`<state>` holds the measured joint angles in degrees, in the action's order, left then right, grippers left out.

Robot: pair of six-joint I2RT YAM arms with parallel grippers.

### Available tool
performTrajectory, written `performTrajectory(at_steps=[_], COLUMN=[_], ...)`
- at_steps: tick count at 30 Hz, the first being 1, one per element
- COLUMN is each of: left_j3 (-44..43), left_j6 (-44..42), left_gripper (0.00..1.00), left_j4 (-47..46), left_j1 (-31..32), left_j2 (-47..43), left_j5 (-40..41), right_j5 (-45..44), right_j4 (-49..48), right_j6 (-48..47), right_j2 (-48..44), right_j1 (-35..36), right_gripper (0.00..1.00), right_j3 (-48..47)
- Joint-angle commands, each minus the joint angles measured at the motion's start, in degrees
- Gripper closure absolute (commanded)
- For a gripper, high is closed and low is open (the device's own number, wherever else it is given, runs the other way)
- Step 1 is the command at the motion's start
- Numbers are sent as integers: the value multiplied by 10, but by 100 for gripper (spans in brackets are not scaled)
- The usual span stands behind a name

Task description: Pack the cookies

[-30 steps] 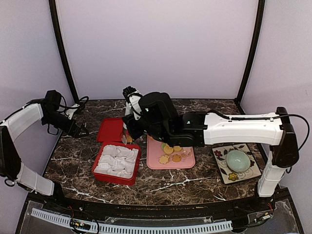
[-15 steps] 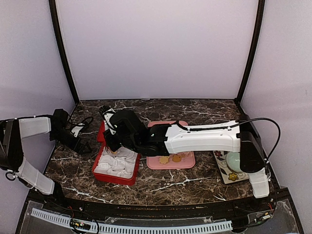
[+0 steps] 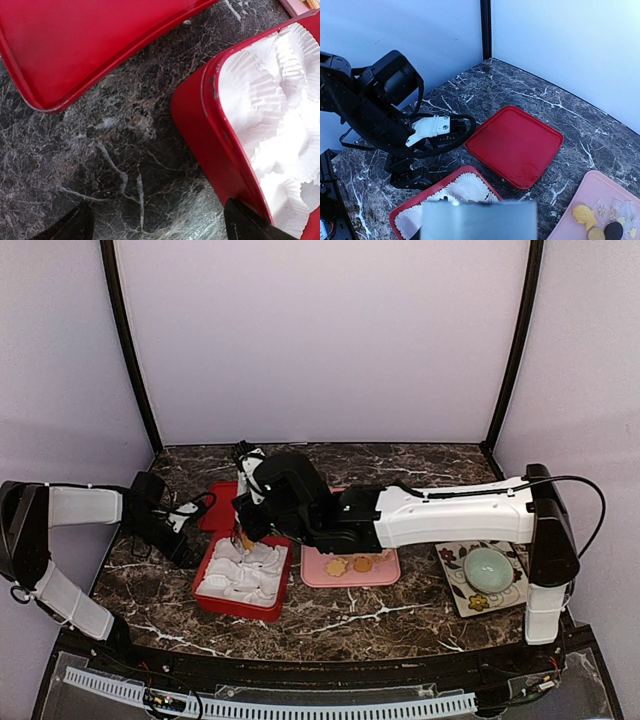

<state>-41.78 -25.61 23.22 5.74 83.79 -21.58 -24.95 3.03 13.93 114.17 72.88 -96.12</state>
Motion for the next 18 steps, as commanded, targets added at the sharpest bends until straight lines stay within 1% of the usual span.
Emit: performTrajectory(at_steps=[1, 5, 9, 11, 14, 18], left_j3=[11, 3, -30, -46, -70, -77], left_j6=[11, 11, -10, -19, -32, -52], left_gripper=[7, 6, 3, 1, 1, 1], left_j4=[1, 23, 78, 97, 125, 147], left_j1=[26, 35, 27, 1, -52, -89], left_j2=[-20, -32, -42, -56, -67, -69], left_j5=[-18, -25, -5, -12, -32, -38], right_j5=[-22, -20, -14, -14, -10, -4], right_j4=[-53, -57, -53, -46, -45, -46], right_j6=[27, 32, 24, 17, 14, 14], right_j2=[-46, -48, -23, -4, 17, 38], right_j1=[-11, -13, -13, -13, -13, -13], right_gripper=[95, 95, 95, 95, 94, 91], right_j3=[32, 41, 14, -8, -31, -49])
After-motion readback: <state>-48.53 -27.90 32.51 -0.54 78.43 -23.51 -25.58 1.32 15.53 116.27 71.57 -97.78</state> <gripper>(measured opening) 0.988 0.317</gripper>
